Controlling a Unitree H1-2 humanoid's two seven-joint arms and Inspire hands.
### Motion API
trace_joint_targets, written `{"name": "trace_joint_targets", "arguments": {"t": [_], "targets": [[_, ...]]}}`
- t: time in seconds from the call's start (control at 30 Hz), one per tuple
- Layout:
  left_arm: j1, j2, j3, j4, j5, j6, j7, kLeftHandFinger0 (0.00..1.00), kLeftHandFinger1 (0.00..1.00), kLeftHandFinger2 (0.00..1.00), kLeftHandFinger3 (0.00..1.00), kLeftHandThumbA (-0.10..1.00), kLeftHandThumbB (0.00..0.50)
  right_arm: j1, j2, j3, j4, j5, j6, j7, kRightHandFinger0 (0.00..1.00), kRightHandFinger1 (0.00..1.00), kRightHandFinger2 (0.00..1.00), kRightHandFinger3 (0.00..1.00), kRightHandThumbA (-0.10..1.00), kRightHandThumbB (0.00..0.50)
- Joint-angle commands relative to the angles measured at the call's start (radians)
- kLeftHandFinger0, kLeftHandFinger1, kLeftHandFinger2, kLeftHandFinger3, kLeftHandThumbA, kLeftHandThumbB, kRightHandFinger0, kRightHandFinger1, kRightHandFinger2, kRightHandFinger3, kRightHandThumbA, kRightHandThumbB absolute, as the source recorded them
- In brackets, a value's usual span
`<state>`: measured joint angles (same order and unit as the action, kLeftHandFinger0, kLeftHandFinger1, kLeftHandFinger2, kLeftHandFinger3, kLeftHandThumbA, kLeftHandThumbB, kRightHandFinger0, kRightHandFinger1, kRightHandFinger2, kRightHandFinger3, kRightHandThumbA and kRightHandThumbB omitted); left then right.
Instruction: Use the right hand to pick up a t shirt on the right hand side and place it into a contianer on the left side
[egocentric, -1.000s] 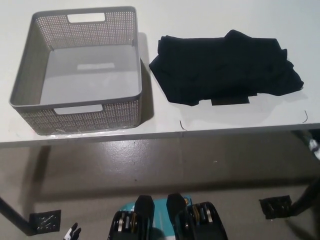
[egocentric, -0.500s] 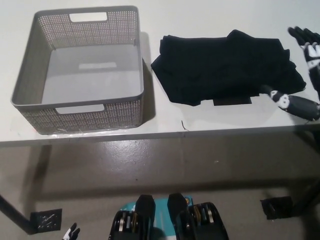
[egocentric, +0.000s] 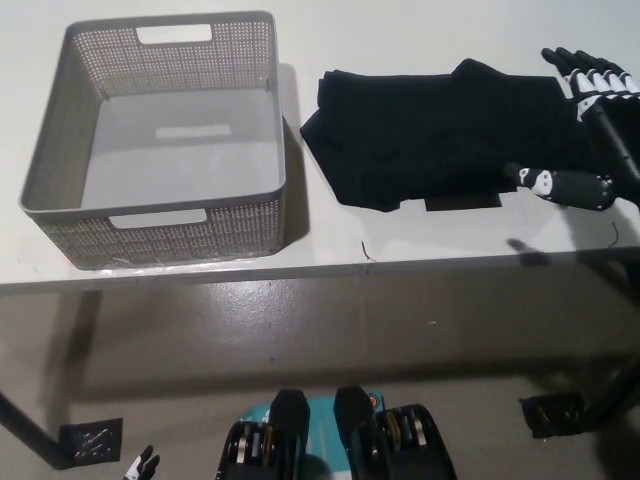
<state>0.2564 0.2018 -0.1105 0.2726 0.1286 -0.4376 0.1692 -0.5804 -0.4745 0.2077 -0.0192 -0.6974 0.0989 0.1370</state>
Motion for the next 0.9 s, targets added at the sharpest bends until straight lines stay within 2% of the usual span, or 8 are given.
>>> {"name": "trace_joint_targets", "arguments": {"t": [0.0,0.3,0.4,0.43,0.5,0.63,0.7,0.87], "targets": [[0.001,0.014,-0.001,-0.016,-0.005,-0.032,0.009,1.0,1.0,1.0,1.0,1.0,0.2,-0.093,-0.016,0.015,0.041,-0.046,0.001,0.02,1.0,1.0,1.0,1.0,0.86,0.405],[0.0,0.018,-0.005,-0.028,0.008,-0.032,0.013,1.0,1.0,1.0,1.0,1.0,0.153,-0.197,0.017,0.041,0.193,-0.042,0.005,0.003,1.0,1.0,1.0,1.0,0.87,0.407],[-0.001,0.017,-0.004,-0.026,0.004,-0.032,0.007,1.0,1.0,1.0,1.0,1.0,0.209,-0.223,0.045,0.033,0.245,-0.027,0.019,-0.009,1.0,1.0,1.0,1.0,0.88,0.424],[-0.001,0.016,-0.003,-0.027,0.005,-0.032,0.006,1.0,1.0,1.0,1.0,1.0,0.21,-0.228,0.052,0.029,0.261,-0.02,0.022,-0.009,1.0,1.0,1.0,1.0,0.9,0.427],[-0.006,0.014,-0.004,-0.023,0.0,-0.032,0.007,1.0,1.0,1.0,1.0,1.0,0.169,-0.237,0.065,0.028,0.292,-0.016,0.024,-0.015,1.0,1.0,1.0,1.0,0.91,0.429],[-0.006,0.012,-0.006,-0.023,0.001,-0.032,0.011,1.0,1.0,1.0,1.0,1.0,0.178,-0.239,0.083,0.025,0.33,-0.017,0.021,-0.031,1.0,1.0,1.0,1.0,0.88,0.412],[-0.004,0.013,-0.007,-0.024,-0.006,-0.032,0.001,1.0,1.0,1.0,1.0,1.0,0.191,-0.236,0.098,0.027,0.353,-0.015,0.034,-0.028,1.0,1.0,1.0,1.0,0.91,0.426],[0.002,0.016,-0.007,-0.028,-0.001,-0.032,0.004,1.0,1.0,1.0,1.0,1.0,0.177,-0.229,0.116,0.033,0.376,-0.026,0.041,-0.039,1.0,1.0,1.0,1.0,0.89,0.41]]}}
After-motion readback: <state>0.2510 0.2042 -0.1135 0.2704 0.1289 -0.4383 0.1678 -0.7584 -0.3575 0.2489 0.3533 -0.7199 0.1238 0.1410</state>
